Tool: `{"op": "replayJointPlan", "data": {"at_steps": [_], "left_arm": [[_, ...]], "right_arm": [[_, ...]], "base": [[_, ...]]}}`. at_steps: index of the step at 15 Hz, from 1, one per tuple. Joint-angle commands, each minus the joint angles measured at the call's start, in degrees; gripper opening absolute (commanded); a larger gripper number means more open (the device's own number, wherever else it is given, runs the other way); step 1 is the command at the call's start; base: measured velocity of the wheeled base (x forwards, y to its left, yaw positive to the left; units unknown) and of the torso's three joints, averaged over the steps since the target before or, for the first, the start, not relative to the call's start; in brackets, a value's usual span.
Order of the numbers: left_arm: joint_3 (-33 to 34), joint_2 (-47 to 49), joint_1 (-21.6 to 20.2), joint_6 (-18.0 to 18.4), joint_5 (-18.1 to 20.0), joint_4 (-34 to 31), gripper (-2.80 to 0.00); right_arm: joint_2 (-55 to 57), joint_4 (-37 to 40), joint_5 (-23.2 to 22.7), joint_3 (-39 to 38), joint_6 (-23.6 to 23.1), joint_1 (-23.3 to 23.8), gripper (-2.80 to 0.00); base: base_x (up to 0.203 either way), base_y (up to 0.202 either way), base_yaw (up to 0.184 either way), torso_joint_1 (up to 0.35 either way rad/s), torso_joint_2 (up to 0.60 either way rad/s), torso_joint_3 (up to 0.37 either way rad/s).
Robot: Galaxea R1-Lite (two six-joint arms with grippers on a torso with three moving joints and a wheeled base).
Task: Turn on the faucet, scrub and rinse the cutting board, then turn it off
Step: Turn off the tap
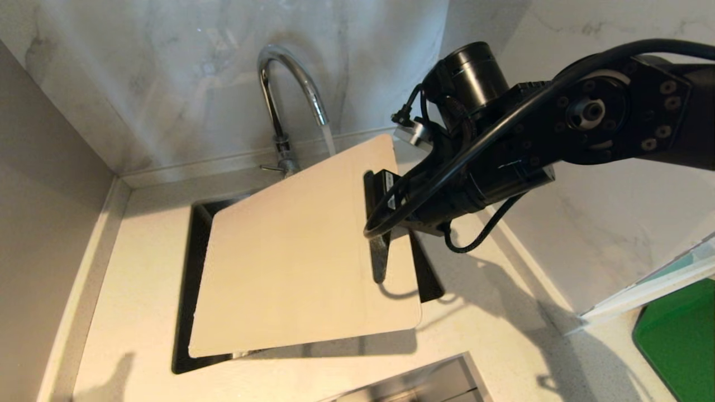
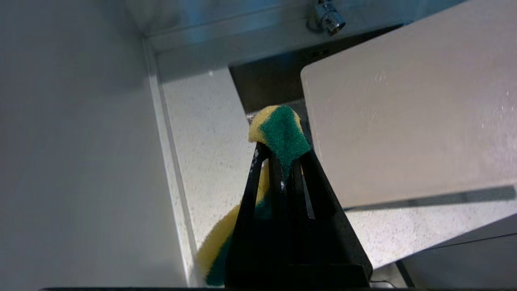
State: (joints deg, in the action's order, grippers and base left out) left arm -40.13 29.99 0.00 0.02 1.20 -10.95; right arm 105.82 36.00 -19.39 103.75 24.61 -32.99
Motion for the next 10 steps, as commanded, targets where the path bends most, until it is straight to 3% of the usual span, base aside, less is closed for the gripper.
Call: {"op": "replayJointPlan", "data": {"at_steps": [1,4,7,10], "left_arm": [[-5.07,11.85,0.19,0.20,0.78,-0.27,-2.80],[-7.68,19.47,3.06,-0.10,1.51,-0.49,-2.80],[-12.47,26.05,9.58,-2.97,0.53,-2.66,-2.80],[-16.60,30.90,18.64,-6.14,-5.26,-4.91,-2.80]], "right_arm": [[0.39,0.21,-0.12,0.28,0.03,-1.56,-2.80],[0.62,0.21,-0.03,0.44,0.00,-3.21,-2.80],[0.62,0.04,0.94,0.75,-0.09,-4.28,-2.80],[0.64,-0.05,1.03,1.41,-0.62,-4.72,-2.80]], "base": [[0.000,0.000,0.000,0.000,0.00,0.000],[0.000,0.000,0.000,0.000,0.00,0.000],[0.000,0.000,0.000,0.000,0.00,0.000],[0.000,0.000,0.000,0.000,0.00,0.000]]}}
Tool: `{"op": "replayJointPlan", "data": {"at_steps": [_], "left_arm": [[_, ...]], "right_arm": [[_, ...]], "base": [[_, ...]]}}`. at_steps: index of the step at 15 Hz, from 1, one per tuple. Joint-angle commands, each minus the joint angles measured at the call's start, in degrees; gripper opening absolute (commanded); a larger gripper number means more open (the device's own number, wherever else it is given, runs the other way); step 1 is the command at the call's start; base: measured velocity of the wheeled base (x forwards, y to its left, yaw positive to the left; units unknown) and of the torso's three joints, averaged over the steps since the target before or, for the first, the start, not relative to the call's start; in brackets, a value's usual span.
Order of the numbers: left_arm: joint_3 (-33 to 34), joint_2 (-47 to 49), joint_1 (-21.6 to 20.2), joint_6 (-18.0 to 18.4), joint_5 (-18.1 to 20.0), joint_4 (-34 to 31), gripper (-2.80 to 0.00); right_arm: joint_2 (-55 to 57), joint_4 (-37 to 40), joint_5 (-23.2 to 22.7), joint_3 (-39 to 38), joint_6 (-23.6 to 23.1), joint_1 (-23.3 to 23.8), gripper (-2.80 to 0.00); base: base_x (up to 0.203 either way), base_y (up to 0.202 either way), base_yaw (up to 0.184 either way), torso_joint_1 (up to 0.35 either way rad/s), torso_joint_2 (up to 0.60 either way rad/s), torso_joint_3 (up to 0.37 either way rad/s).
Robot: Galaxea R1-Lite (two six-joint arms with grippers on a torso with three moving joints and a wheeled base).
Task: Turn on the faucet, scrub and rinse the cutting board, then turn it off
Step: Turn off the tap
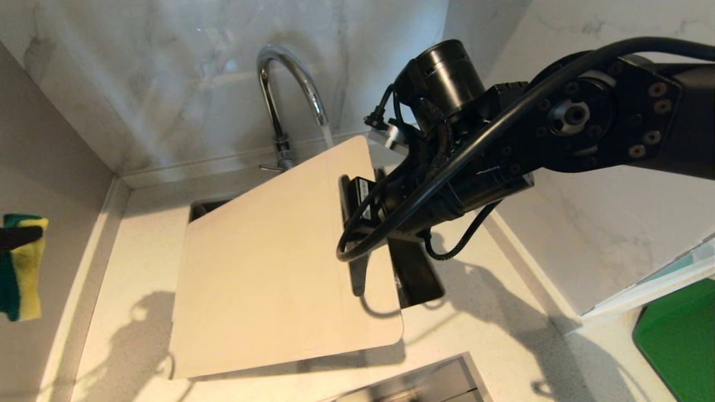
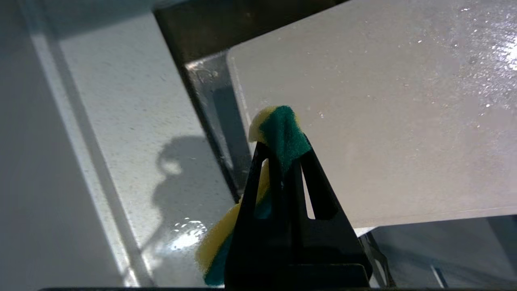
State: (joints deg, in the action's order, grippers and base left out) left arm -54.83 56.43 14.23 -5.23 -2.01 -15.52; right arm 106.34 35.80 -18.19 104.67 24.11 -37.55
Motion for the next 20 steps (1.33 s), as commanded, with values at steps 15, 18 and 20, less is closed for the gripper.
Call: {"op": "replayJointPlan", "data": {"at_steps": [15,18,20], "left_arm": [[-20.40,33.70,20.56,-17.09,-13.71,3.82,-2.80],[-19.96,35.57,20.05,-17.27,-14.52,4.09,-2.80],[-19.35,35.60,18.55,-17.27,-14.60,4.09,-2.80]], "right_arm": [[-0.25,0.32,0.00,1.68,-2.07,-1.12,-2.80],[-0.79,0.32,-0.09,1.94,-2.89,-1.07,-2.80],[-1.62,0.32,-0.05,1.94,-2.93,-1.03,-2.80]], "base": [[0.000,0.000,0.000,0.000,0.00,0.000],[0.000,0.000,0.000,0.000,0.00,0.000],[0.000,0.000,0.000,0.000,0.00,0.000]]}}
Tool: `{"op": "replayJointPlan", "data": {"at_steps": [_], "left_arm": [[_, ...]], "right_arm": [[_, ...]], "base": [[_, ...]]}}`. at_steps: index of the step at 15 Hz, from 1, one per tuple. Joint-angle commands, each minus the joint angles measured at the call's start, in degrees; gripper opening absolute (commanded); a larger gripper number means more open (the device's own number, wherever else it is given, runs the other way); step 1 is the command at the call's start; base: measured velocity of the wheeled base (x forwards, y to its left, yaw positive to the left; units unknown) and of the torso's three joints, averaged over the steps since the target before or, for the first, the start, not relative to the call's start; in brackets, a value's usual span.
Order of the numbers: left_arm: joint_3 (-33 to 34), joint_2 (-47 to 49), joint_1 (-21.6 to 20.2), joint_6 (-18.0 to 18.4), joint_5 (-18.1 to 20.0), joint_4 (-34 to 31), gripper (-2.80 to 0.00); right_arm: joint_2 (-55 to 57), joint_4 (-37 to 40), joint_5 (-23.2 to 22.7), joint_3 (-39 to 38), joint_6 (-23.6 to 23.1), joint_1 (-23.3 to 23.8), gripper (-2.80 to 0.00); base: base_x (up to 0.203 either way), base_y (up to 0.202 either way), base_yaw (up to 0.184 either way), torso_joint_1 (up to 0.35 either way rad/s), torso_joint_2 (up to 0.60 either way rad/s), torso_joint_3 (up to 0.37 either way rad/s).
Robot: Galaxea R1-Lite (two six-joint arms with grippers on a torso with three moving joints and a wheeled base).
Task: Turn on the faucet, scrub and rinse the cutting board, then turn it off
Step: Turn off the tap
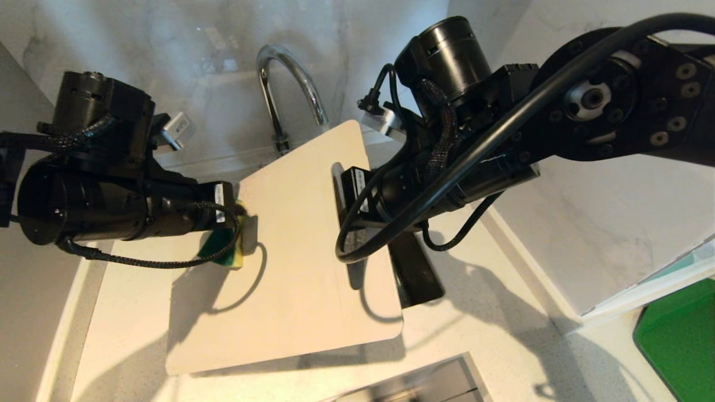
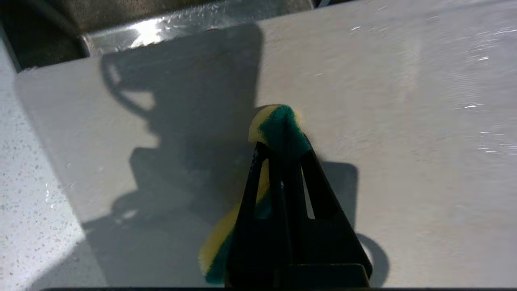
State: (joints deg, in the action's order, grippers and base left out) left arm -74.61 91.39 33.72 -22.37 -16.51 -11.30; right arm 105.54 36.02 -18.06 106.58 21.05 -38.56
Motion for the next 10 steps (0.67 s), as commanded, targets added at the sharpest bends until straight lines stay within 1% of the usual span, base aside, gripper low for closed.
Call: {"op": "replayJointPlan", "data": {"at_steps": [1,7,10], "left_arm": [[1.30,0.57,-1.72,-0.13,-0.11,-0.13,-2.80],[4.31,0.48,-5.52,-0.30,0.10,0.13,-2.80],[7.57,0.38,-8.07,-0.30,0.46,2.79,-2.80]], "right_arm": [[-1.11,0.10,-0.22,0.18,0.13,-0.03,-2.80],[-2.86,0.19,-0.22,0.12,0.13,-0.03,-2.80],[-4.20,0.28,-0.22,-0.32,0.13,0.02,-2.80]], "base": [[0.000,0.000,0.000,0.000,0.00,0.000],[0.000,0.000,0.000,0.000,0.00,0.000],[0.000,0.000,0.000,0.000,0.00,0.000]]}}
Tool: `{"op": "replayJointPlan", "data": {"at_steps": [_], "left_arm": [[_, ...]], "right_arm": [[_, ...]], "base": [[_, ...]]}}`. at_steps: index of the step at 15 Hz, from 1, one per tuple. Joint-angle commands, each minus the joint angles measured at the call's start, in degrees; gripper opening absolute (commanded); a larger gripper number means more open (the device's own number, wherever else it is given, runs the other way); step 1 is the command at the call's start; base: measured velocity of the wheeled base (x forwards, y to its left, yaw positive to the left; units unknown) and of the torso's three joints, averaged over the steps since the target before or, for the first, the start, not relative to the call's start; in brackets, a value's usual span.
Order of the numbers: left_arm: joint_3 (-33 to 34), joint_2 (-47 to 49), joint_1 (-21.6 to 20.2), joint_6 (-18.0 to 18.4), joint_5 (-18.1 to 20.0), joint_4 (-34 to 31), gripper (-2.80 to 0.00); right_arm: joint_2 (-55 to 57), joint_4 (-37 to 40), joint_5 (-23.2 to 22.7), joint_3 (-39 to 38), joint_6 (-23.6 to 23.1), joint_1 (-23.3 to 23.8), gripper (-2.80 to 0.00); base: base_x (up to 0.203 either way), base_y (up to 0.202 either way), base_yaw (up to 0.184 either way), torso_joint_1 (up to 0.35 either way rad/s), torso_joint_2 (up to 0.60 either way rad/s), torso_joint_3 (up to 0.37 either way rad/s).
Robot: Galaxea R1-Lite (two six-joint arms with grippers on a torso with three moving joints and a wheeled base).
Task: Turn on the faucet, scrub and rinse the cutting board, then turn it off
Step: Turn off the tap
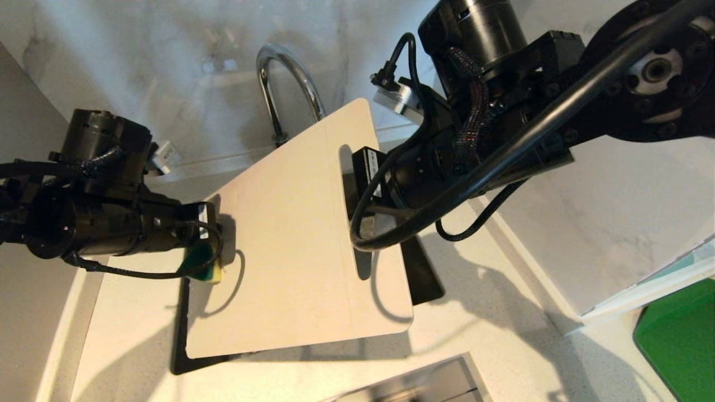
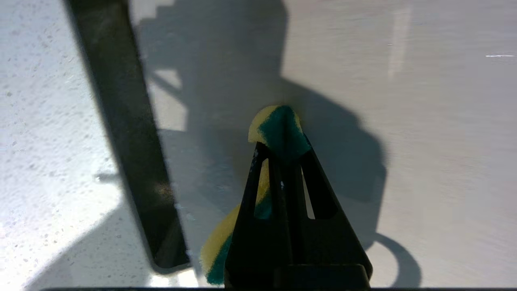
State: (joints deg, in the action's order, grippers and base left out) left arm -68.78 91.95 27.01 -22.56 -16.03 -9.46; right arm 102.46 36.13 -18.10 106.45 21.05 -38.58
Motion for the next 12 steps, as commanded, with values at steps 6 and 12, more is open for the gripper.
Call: {"op": "replayJointPlan", "data": {"at_steps": [6,12], "left_arm": [[10.56,-1.11,-8.62,0.01,2.78,8.45,-2.80],[4.46,-7.00,-16.82,-1.38,11.52,7.68,-2.80]], "right_arm": [[-3.93,0.17,-0.18,-1.95,0.13,0.18,-2.80],[-3.03,0.00,-0.09,-3.53,0.04,0.82,-2.80]], "base": [[0.000,0.000,0.000,0.000,0.00,0.000],[0.000,0.000,0.000,0.000,0.00,0.000]]}}
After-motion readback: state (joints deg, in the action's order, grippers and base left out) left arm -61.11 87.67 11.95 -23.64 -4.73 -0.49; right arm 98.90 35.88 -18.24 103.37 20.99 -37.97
